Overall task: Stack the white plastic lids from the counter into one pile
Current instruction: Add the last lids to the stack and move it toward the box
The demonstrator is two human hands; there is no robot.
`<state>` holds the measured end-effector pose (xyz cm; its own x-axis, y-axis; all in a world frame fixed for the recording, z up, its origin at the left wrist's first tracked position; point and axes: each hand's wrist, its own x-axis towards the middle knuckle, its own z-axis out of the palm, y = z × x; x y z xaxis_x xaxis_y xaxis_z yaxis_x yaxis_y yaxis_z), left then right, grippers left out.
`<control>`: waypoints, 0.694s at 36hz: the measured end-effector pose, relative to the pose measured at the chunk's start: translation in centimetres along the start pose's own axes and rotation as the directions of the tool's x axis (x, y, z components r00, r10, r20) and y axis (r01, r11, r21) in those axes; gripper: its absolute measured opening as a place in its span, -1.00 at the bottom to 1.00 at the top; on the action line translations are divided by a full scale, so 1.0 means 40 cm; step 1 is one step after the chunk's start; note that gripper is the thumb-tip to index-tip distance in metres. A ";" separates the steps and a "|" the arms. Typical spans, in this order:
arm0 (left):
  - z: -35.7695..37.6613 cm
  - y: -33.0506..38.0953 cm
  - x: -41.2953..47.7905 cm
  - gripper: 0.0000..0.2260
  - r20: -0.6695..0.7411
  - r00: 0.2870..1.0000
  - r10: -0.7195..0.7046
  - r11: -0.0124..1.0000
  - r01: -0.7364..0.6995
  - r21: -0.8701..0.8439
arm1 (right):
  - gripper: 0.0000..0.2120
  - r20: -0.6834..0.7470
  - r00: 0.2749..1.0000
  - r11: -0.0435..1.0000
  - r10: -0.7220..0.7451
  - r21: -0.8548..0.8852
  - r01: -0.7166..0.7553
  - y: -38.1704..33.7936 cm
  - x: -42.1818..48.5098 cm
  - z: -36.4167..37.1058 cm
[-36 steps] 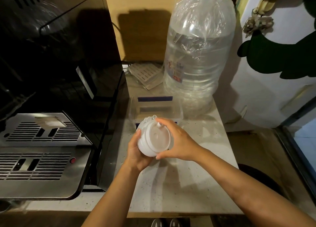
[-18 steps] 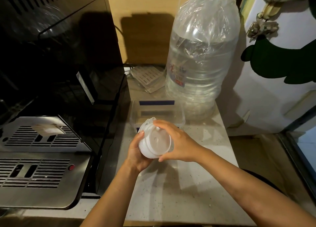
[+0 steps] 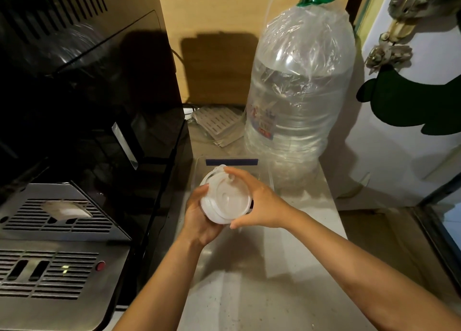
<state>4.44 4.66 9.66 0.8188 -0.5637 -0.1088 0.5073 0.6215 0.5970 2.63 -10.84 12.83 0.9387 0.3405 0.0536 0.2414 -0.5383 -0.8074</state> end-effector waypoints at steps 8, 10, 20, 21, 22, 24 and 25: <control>0.029 0.052 0.063 -0.35 0.087 0.995 -0.054 0.998 0.053 0.016 | -0.11 -0.073 0.997 0.992 -0.014 0.123 0.023 -0.002 0.043 -0.056; 0.035 0.061 0.083 -0.32 0.073 0.995 -0.062 0.997 0.059 0.043 | -0.10 -0.079 0.997 0.991 -0.019 0.130 0.030 0.007 0.053 -0.072; 0.018 0.090 0.169 -0.67 -0.241 0.965 0.107 0.781 0.068 0.621 | -0.13 -0.147 0.985 0.996 0.088 -0.016 -0.091 0.082 0.126 -0.115; 0.012 0.090 0.175 -0.70 -0.266 0.956 0.125 0.729 0.094 0.678 | -0.14 -0.138 0.985 0.994 0.103 -0.021 -0.107 0.094 0.133 -0.112; 0.004 0.089 0.181 -0.70 -0.287 0.947 0.143 0.674 0.119 0.729 | -0.14 -0.127 0.985 0.992 0.118 -0.026 -0.123 0.107 0.139 -0.109; -0.013 0.086 0.195 -0.66 -0.321 0.930 0.180 0.557 0.173 0.812 | -0.14 -0.100 0.984 0.988 0.146 -0.045 -0.151 0.134 0.151 -0.099; -0.022 0.083 0.203 -0.65 -0.331 0.924 0.189 0.508 0.196 0.838 | -0.13 -0.088 0.984 0.985 0.157 -0.057 -0.163 0.147 0.158 -0.093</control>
<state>12.99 2.63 10.07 0.9419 -0.2234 -0.2507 0.1931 -0.2506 0.9486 10.88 -14.72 10.60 0.9829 0.1825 -0.0225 0.0993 -0.6295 -0.7706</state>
